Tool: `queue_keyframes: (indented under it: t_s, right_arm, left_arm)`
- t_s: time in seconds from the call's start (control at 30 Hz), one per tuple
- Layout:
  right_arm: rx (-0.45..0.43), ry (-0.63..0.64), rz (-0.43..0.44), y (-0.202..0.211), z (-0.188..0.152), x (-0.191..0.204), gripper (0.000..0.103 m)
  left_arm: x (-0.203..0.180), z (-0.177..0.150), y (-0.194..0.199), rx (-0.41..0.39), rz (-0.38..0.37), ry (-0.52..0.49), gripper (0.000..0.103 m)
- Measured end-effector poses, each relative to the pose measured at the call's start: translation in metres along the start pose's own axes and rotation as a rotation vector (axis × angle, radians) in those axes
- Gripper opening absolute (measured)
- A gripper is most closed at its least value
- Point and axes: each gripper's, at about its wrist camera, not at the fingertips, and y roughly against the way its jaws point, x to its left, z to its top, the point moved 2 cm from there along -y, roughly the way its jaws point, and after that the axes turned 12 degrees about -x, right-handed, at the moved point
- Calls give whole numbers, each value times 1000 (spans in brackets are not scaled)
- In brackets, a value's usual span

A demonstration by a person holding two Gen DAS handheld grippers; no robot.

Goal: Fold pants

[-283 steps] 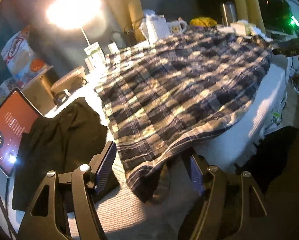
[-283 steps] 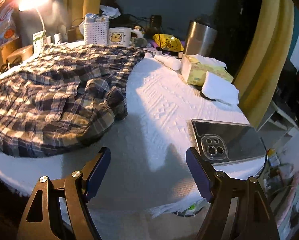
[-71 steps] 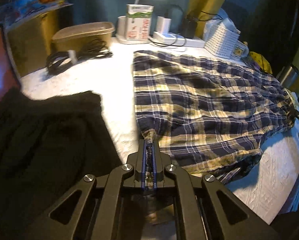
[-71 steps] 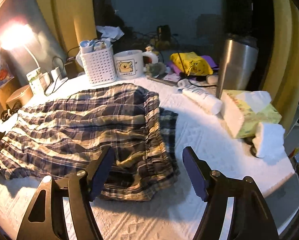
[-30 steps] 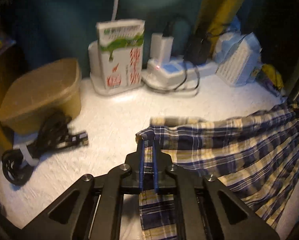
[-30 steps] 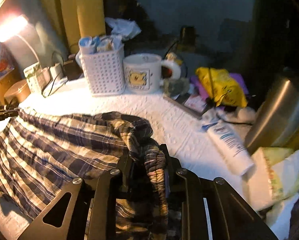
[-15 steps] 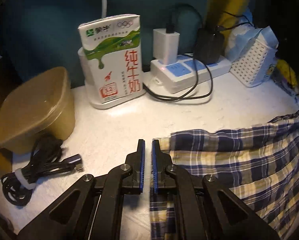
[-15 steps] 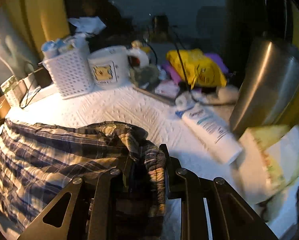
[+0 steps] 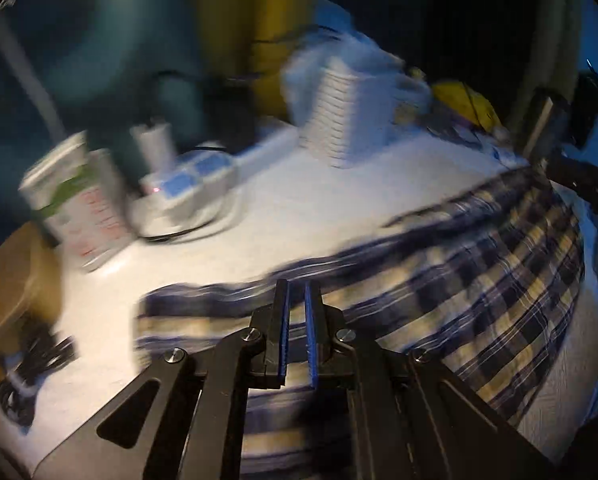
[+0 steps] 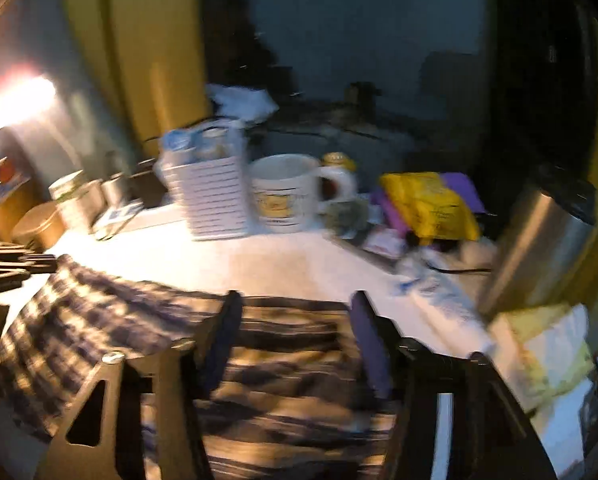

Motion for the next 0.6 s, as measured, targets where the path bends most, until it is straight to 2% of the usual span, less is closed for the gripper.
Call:
queue_keyframes:
  t_s: [0.1,0.23,0.4,0.47,0.53,0.6]
  right_arm:
    - [71,-1,61,-20,-9,22,37]
    - [197,-9,114,-56,-33,38,37]
    - [255,-52,69,-84,-42,34,37]
    - [260,-59,49,-92,-41,32,37]
    - [258,-70,32,-98,-40,28,37]
    - [254,-80,10,-102,-37,24,37]
  left_arm:
    - [-15,1,-26,40,-44,-10,7]
    - [-11,1,-58,83,-34,13,7]
    - [3,-2,-71,78,-10,34,7]
    - [6,-1,-73,69,30,12,12]
    - [11,0,-74,60,74,-3,12]
    - [15,2,-71,67,154,-11,12]
